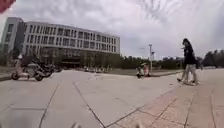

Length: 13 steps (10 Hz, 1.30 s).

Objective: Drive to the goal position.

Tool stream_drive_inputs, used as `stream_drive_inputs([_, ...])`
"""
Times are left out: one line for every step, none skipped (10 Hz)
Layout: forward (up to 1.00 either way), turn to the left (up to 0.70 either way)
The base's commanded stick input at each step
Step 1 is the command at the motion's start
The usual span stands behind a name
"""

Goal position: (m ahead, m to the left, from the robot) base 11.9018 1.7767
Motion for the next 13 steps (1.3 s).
stream_drive_inputs([0.7,0.14])
stream_drive_inputs([0.7,0.14])
stream_drive_inputs([0.7,0.14])
stream_drive_inputs([0.7,0.14])
stream_drive_inputs([0.7,0.14])
stream_drive_inputs([0.7,0.14])
stream_drive_inputs([0.7,0.14])
stream_drive_inputs([0.7,0.14])
stream_drive_inputs([0.7,0.14])
stream_drive_inputs([0.7,0.14])
stream_drive_inputs([0.7,0.14])
stream_drive_inputs([0.7,0.12])
stream_drive_inputs([0.7,0.07])
